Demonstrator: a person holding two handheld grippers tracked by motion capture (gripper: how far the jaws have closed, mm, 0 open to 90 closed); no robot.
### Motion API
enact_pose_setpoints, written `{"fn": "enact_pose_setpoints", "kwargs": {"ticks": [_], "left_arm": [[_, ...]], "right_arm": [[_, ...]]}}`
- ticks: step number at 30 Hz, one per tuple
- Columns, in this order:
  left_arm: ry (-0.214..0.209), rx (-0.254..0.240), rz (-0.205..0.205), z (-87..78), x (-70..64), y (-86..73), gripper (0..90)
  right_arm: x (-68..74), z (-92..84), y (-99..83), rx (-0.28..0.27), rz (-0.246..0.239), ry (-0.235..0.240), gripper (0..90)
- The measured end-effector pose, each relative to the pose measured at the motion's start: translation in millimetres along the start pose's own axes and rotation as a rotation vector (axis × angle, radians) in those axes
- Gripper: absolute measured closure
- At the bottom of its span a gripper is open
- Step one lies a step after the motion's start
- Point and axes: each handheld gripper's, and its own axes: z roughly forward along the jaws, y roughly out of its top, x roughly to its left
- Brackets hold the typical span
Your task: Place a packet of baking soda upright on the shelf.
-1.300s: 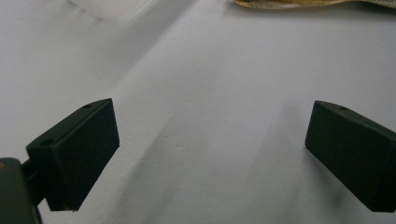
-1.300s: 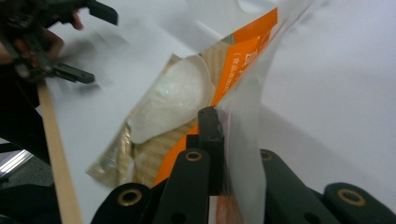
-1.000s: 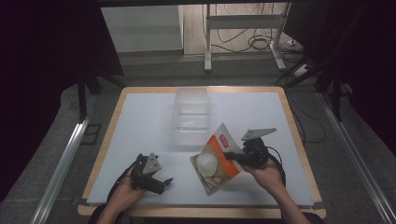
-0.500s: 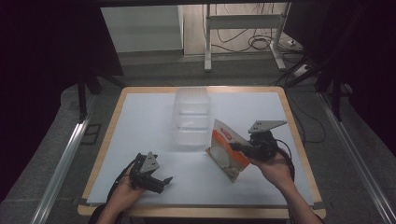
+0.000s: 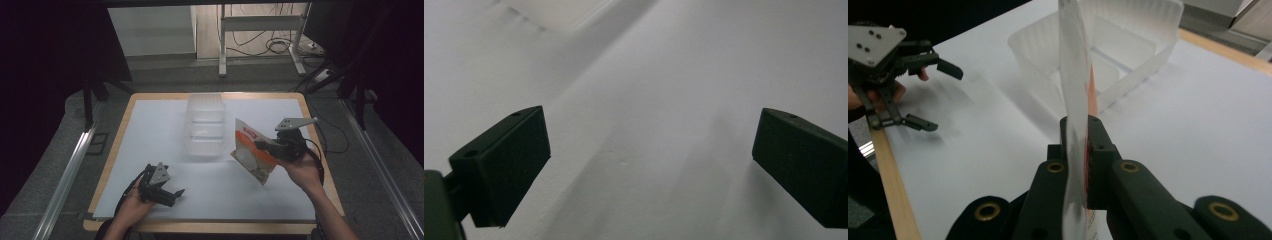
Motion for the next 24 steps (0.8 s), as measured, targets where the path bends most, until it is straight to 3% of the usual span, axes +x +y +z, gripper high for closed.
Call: {"fn": "enact_pose_setpoints", "kwargs": {"ticks": [11, 24], "left_arm": [[-0.012, -0.012, -0.022, -1.5, 2.4, -0.2, 2.1], [-0.013, -0.011, -0.022, -1.5, 2.5, -0.5, 2.1]], "right_arm": [[-17.0, -5.1, 29.0, -0.033, -0.005, -0.033, 88.5], [-27.5, 14.7, 64.2, -0.037, -0.039, -0.020, 88.5]]}}
